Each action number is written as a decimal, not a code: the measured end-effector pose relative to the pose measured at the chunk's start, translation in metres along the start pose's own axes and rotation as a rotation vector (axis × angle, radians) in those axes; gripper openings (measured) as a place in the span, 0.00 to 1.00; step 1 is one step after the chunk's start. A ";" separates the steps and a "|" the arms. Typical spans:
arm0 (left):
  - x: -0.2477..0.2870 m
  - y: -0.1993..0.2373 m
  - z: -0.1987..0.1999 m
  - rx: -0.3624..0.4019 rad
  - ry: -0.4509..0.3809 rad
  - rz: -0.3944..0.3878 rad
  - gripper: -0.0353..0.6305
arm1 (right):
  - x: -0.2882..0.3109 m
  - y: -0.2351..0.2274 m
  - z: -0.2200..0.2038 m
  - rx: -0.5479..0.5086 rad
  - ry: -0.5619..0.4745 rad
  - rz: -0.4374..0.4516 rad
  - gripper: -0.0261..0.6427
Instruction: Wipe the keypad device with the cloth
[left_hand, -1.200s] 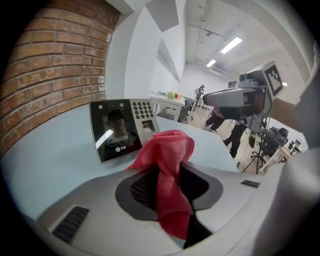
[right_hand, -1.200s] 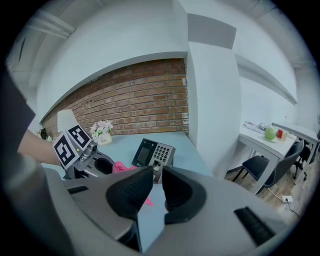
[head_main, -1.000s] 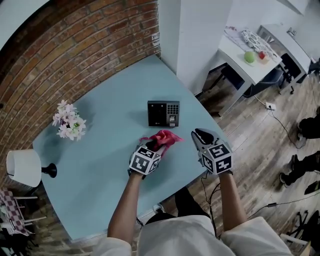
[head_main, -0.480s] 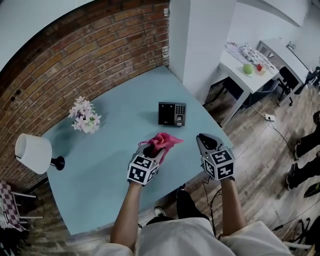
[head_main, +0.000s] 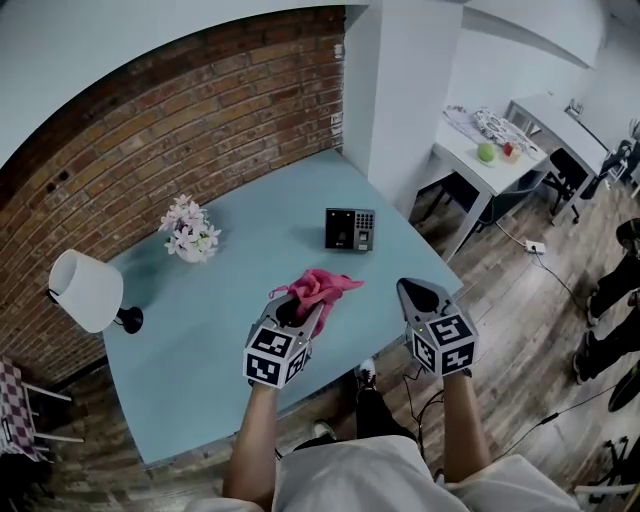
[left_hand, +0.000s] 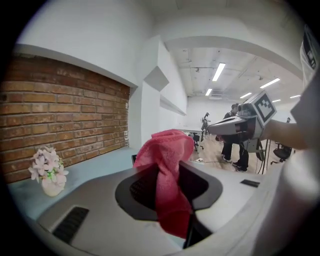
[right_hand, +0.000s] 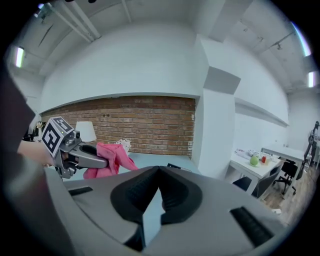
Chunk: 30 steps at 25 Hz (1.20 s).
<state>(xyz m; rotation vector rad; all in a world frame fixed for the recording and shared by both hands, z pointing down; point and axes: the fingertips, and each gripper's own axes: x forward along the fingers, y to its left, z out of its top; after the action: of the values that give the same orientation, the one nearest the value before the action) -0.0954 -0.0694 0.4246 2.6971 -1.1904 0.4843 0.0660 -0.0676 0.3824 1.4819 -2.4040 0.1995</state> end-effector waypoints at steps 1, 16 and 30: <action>-0.008 -0.002 0.004 0.006 -0.014 0.005 0.27 | -0.006 0.005 0.002 -0.005 -0.005 0.002 0.05; -0.118 -0.029 0.067 0.072 -0.229 0.071 0.27 | -0.098 0.051 0.059 -0.078 -0.156 -0.013 0.05; -0.158 -0.064 0.102 0.180 -0.291 0.055 0.27 | -0.132 0.085 0.082 -0.080 -0.218 0.012 0.05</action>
<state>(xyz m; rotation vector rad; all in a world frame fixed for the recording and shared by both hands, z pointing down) -0.1244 0.0553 0.2733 2.9741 -1.3550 0.2190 0.0303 0.0601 0.2646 1.5226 -2.5564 -0.0584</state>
